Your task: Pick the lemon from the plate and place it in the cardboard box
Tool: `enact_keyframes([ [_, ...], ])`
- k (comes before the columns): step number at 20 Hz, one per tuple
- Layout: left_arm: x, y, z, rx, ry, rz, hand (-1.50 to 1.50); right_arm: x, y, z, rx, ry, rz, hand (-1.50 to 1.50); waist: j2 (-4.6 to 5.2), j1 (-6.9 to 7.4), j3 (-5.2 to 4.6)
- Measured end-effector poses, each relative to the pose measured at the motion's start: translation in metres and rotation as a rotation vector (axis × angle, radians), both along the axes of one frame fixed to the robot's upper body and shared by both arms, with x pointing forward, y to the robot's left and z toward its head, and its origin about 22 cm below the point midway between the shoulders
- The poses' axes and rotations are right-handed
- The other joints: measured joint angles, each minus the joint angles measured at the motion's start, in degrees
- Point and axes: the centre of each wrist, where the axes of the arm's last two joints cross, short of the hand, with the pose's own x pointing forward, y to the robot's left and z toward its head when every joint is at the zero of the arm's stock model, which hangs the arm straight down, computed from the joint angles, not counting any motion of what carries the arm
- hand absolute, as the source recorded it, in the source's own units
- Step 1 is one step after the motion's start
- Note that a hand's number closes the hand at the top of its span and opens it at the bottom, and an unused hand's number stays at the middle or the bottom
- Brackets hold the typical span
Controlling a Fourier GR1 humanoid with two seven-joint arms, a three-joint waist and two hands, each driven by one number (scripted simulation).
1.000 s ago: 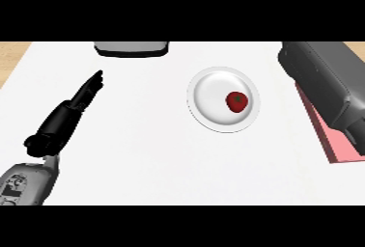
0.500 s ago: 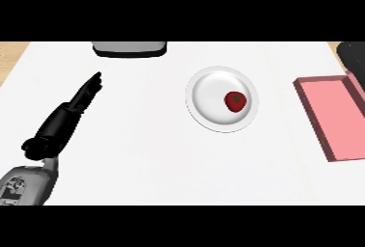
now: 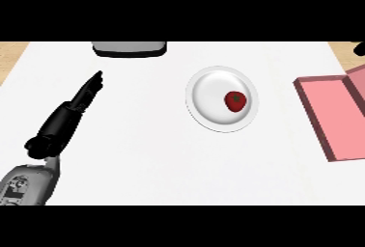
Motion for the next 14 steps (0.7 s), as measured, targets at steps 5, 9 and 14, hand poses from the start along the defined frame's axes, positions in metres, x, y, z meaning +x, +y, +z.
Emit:
enact_keyframes([
  [5,0.001,0.001,0.002,0.0,0.003,0.001,0.0,-0.021,-0.042,-0.015,0.102,0.137,0.023,1.5,-0.02,-0.06,-0.01],
  [9,0.003,0.0,0.004,-0.001,0.01,0.0,0.0,-0.038,-0.07,-0.027,0.183,0.24,0.023,-1.5,-0.02,-0.02,-0.01],
  [14,0.0,0.001,0.002,0.002,0.009,0.002,0.0,-0.047,-0.08,-0.028,0.27,0.259,0.145,-1.5,-0.04,0.12,0.0],
])
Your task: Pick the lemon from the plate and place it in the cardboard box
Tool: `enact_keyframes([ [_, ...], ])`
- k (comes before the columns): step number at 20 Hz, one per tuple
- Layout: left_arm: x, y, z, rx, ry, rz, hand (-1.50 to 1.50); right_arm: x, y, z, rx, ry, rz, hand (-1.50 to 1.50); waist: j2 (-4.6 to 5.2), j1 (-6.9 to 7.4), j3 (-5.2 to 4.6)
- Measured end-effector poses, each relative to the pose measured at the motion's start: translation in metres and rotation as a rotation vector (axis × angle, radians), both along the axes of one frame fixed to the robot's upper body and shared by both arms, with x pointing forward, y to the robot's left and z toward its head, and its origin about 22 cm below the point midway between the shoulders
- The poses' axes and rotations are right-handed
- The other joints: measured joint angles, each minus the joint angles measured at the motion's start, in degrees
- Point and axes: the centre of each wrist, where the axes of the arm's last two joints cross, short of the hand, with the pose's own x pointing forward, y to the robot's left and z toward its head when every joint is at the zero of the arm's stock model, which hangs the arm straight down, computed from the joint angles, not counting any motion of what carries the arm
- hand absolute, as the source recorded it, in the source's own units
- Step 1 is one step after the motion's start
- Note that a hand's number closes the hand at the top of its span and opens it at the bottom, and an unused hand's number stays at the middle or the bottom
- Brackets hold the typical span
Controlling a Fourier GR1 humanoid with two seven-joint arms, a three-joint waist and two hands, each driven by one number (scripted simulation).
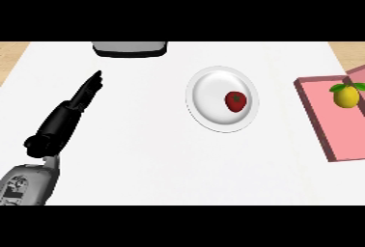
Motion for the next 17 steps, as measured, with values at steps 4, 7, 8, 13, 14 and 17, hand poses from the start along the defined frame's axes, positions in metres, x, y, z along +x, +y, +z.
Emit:
enact_keyframes([
  [4,0.001,-0.001,0.001,-0.005,0.006,0.002,0.0,-0.003,-0.001,0.008,0.044,-0.181,0.067,-1.5,-0.08,-0.32,0.04],
  [7,-0.001,0.001,0.001,-0.003,0.006,0.009,0.0,0.0,0.001,0.022,0.135,-0.446,0.047,-1.5,-0.34,-0.78,0.15],
  [8,-0.002,0.003,0.0,-0.001,0.008,0.013,0.0,0.0,0.0,0.029,0.179,-0.536,0.025,-1.5,-0.42,-0.94,0.18],
  [13,-0.005,0.005,-0.003,-0.001,0.009,0.024,0.0,-0.012,-0.018,0.031,0.369,-0.874,-0.14,-1.5,-0.41,-1.5,0.17],
  [14,-0.005,0.005,-0.002,-0.001,0.005,0.023,0.0,-0.018,-0.025,0.025,0.392,-0.913,-0.174,-1.5,-0.37,-1.48,0.13],
  [17,-0.004,0.002,-0.005,-0.001,0.003,0.011,0.0,-0.037,-0.046,0.012,0.424,-1.017,-0.248,-1.5,-0.18,-1.18,0.09],
])
